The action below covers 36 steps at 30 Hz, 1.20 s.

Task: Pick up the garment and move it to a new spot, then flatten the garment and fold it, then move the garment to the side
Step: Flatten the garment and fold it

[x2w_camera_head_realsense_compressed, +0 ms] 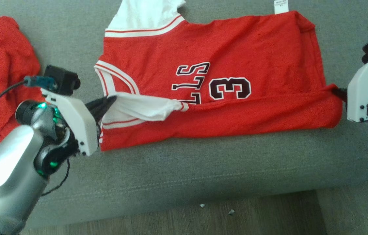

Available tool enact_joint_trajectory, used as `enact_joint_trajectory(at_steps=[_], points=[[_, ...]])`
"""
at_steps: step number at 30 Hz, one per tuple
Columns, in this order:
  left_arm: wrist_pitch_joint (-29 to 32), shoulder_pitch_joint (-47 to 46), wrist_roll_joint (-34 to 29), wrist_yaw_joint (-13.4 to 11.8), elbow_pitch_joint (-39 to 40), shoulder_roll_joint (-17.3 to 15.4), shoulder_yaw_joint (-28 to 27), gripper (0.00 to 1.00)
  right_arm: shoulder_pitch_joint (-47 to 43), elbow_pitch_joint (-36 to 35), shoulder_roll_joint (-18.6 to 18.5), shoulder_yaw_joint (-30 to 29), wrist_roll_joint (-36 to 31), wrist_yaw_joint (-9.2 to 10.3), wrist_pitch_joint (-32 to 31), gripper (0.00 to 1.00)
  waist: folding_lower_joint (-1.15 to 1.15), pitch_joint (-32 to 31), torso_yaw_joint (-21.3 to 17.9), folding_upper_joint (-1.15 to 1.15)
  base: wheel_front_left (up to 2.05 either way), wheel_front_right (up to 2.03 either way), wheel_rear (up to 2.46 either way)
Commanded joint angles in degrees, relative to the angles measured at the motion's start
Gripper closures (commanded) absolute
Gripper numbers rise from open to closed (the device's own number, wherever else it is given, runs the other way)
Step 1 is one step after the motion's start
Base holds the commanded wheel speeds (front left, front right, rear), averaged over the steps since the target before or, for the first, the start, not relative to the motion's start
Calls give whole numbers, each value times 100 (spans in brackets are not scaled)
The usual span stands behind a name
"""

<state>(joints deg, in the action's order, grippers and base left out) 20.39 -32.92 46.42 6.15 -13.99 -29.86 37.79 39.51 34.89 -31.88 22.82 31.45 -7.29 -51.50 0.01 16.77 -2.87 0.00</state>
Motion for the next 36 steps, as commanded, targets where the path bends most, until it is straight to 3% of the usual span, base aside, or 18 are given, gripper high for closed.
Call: enact_joint_trajectory(at_steps=[1,2,3,4,5,9,14,19,24,30,36], points=[[-115,-364,-68,25,50,-146,-297,100,152,-118,-58,5,-54,-20,130,100,-1,37,-27,0,0,0,0],[-184,-423,-86,-8,-60,-100,-326,100,199,-77,-30,-12,-105,-20,279,73,-1,55,-40,0,0,0,0],[-275,-480,-106,-67,-170,-49,-370,96,245,-7,6,-66,-164,-20,449,0,-1,69,-48,0,0,0,0],[-365,-532,-132,-124,-281,-1,-407,52,284,75,62,-134,-204,-20,620,0,-1,77,-55,0,0,0,0],[-441,-573,-163,-175,-394,39,-429,0,315,160,136,-215,-213,-20,797,0,-1,76,-61,0,0,0,0],[-948,-665,-500,-374,-743,98,-441,0,383,455,513,-598,-126,-20,1507,0,-1,24,-82,0,0,0,0],[-1742,-471,-395,-675,-934,427,-733,0,285,489,616,-614,-277,-20,2239,0,-1,-152,-79,0,0,0,0],[-2528,-167,-198,-959,-917,742,-1097,0,114,332,835,-966,-200,-20,3154,0,-1,-346,-56,0,0,0,0],[-3319,387,17,-1232,-712,1135,-1489,0,-419,-278,1168,-1162,-89,-20,4224,0,-1,-578,-27,0,0,0,0],[-3531,1150,-189,-1271,-355,1591,-1859,0,-1352,-1087,1503,-1294,-312,-20,5283,0,-1,-836,2,0,0,0,0],[-3536,2073,-1333,-1142,67,2233,-2510,0,-2290,-1680,1879,-1566,-922,-20,6090,0,-1,-1080,-14,0,0,0,0]])
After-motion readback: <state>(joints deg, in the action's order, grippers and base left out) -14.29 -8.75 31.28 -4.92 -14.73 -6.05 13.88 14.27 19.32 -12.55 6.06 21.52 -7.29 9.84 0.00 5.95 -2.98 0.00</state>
